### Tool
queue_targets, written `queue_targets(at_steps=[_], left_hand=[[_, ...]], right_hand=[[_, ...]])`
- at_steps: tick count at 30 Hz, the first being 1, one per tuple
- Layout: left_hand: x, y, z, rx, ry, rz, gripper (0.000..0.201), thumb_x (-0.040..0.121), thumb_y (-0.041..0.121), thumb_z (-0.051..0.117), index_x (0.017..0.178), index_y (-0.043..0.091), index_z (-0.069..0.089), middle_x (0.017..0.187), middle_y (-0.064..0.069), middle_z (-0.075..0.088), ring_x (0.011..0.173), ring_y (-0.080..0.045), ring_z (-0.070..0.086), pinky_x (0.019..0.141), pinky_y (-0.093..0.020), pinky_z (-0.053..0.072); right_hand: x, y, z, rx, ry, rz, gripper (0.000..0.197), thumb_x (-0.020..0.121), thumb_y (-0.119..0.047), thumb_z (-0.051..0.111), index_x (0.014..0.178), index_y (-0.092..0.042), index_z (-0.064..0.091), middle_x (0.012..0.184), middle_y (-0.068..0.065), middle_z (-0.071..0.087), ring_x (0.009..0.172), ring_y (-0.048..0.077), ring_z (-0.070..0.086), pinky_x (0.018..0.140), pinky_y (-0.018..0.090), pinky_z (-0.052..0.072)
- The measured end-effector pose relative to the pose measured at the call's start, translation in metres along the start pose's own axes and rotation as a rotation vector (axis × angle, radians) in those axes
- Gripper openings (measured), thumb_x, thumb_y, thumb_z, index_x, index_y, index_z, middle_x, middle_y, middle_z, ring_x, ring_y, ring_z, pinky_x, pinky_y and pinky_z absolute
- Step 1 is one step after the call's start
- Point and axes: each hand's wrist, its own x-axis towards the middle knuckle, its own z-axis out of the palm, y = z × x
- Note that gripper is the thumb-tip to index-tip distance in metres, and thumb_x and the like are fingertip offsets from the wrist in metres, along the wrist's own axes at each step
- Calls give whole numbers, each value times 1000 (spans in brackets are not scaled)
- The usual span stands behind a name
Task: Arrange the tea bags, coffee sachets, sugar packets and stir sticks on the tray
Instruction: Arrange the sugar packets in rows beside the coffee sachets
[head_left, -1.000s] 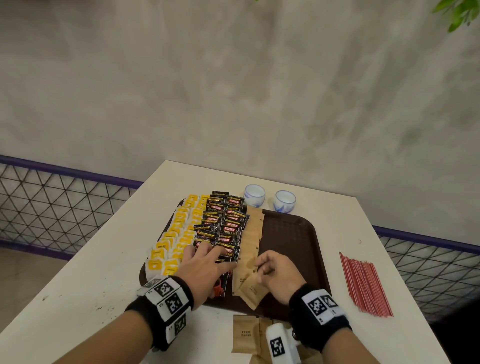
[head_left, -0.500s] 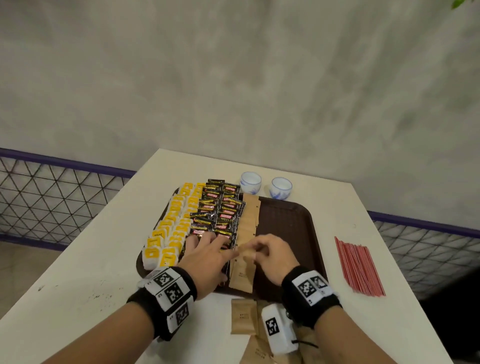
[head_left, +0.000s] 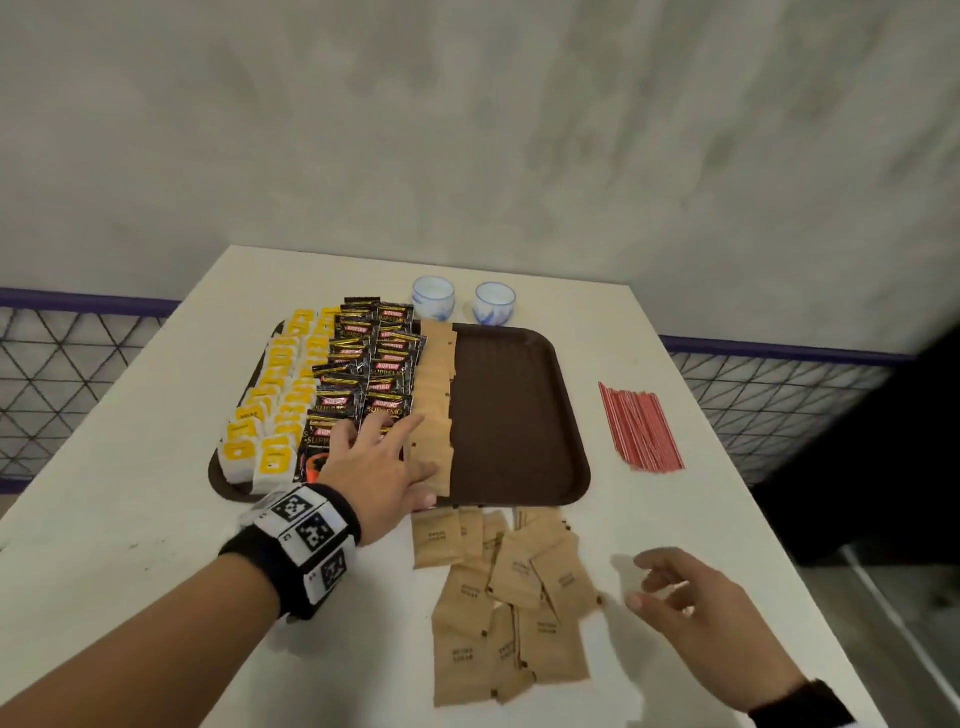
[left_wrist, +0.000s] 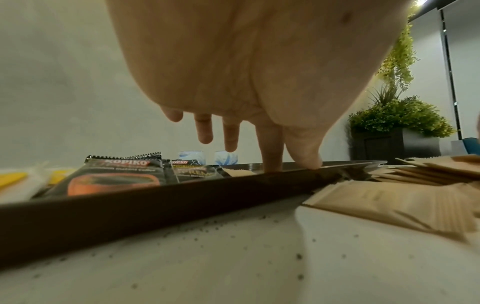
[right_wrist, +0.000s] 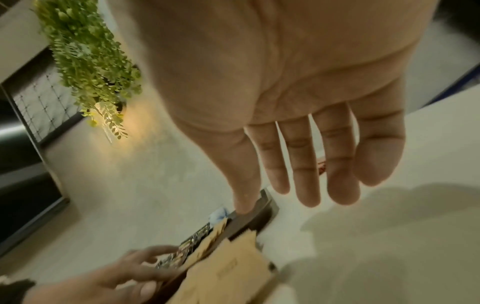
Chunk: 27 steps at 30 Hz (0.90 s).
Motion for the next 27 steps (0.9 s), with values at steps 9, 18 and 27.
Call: queue_targets(at_steps=[9, 18, 27], left_hand=[[0, 12, -4, -143, 54, -65, 48, 91, 58, 36, 137, 42, 34, 148, 9, 33, 134, -22, 22, 103, -50, 18], [-9, 9, -18, -359, 133, -205, 58, 89, 55, 43, 142, 42, 23, 144, 18, 36, 137, -14, 18, 108, -47, 16], [-53, -7, -33, -691, 240, -338, 53, 88, 49, 53, 137, 47, 31, 136, 22, 41, 132, -5, 18, 103, -39, 12]], right_hand=[[7, -35, 46, -74, 41, 8, 67, 76, -48, 73, 130, -23, 43, 113, -8, 48, 102, 11, 51, 84, 22, 41], [13, -26, 36, 168, -4, 30, 22, 83, -7, 67, 73, -18, 51, 69, -5, 57, 67, 15, 52, 57, 18, 42], [48, -81, 23, 523, -54, -197, 10, 93, -9, 54, 93, -17, 60, 95, 4, 63, 92, 28, 65, 73, 46, 60]])
